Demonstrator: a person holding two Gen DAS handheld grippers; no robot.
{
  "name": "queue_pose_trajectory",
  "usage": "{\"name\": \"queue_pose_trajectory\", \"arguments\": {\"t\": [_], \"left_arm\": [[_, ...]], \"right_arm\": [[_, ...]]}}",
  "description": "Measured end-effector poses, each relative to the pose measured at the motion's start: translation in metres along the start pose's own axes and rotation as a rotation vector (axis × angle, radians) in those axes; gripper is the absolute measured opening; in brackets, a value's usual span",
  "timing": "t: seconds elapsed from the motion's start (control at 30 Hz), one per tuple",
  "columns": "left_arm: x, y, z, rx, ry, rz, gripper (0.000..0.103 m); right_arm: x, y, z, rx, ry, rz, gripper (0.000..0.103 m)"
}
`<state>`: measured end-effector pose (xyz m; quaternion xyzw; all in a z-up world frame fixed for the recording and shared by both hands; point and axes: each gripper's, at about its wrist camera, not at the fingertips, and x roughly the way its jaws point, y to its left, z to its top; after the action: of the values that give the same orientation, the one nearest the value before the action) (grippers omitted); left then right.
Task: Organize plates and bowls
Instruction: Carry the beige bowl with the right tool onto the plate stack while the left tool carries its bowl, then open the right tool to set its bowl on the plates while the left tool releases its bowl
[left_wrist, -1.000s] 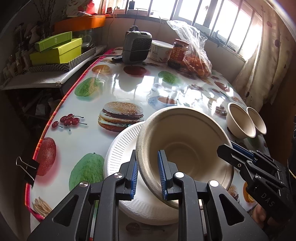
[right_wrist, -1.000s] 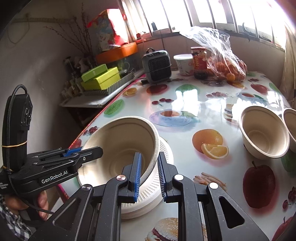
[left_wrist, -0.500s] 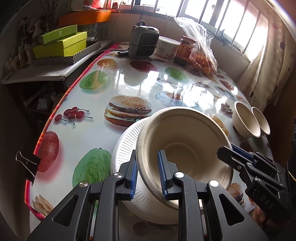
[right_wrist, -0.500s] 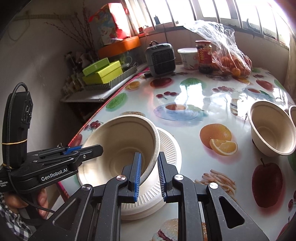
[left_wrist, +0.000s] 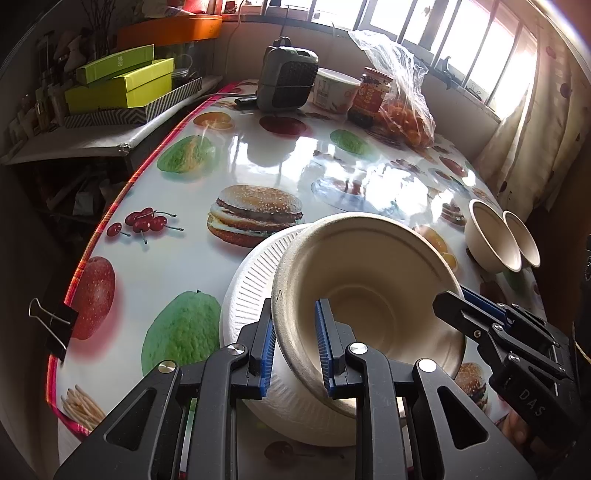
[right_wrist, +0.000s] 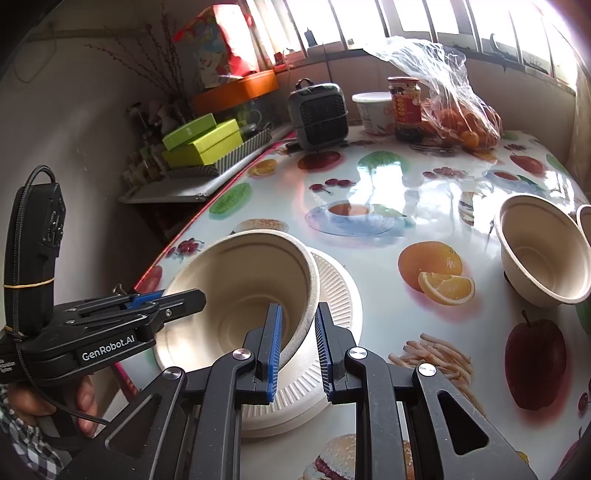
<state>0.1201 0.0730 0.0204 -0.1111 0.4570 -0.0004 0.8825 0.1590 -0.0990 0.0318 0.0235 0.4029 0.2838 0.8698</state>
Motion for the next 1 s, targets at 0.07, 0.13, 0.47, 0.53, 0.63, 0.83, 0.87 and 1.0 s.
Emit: {"name": "queue_pose_trajectory", "arguments": {"t": [0.07, 0.13, 0.47, 0.53, 0.63, 0.83, 0.87, 1.0], "left_arm": [[0.0, 0.0, 0.0, 0.0, 0.001, 0.001, 0.022], [0.0, 0.0, 0.0, 0.002, 0.001, 0.0, 0.022], [-0.001, 0.0, 0.0, 0.002, -0.01, -0.006, 0.033], [-0.002, -0.001, 0.0, 0.005, -0.011, -0.005, 0.033], [-0.002, -0.001, 0.001, 0.007, -0.011, -0.001, 0.034], [-0.004, -0.002, 0.003, 0.017, -0.015, 0.005, 0.034], [-0.005, -0.002, 0.003, 0.019, -0.017, 0.007, 0.034], [-0.009, -0.005, 0.005, 0.028, -0.027, 0.017, 0.034]], "right_arm": [[0.0, 0.0, 0.0, -0.003, 0.0, -0.001, 0.019], [0.0, 0.0, 0.0, -0.001, 0.0, -0.002, 0.019], [-0.001, -0.002, 0.0, 0.0, -0.001, -0.004, 0.025], [-0.002, -0.002, 0.0, 0.001, -0.003, -0.005, 0.027], [-0.004, -0.001, -0.001, 0.005, -0.006, -0.007, 0.031], [-0.008, -0.002, 0.0, 0.011, -0.015, -0.01, 0.035], [-0.009, -0.002, 0.0, 0.013, -0.018, -0.01, 0.035], [-0.014, -0.004, 0.001, 0.019, -0.034, -0.015, 0.037]]}}
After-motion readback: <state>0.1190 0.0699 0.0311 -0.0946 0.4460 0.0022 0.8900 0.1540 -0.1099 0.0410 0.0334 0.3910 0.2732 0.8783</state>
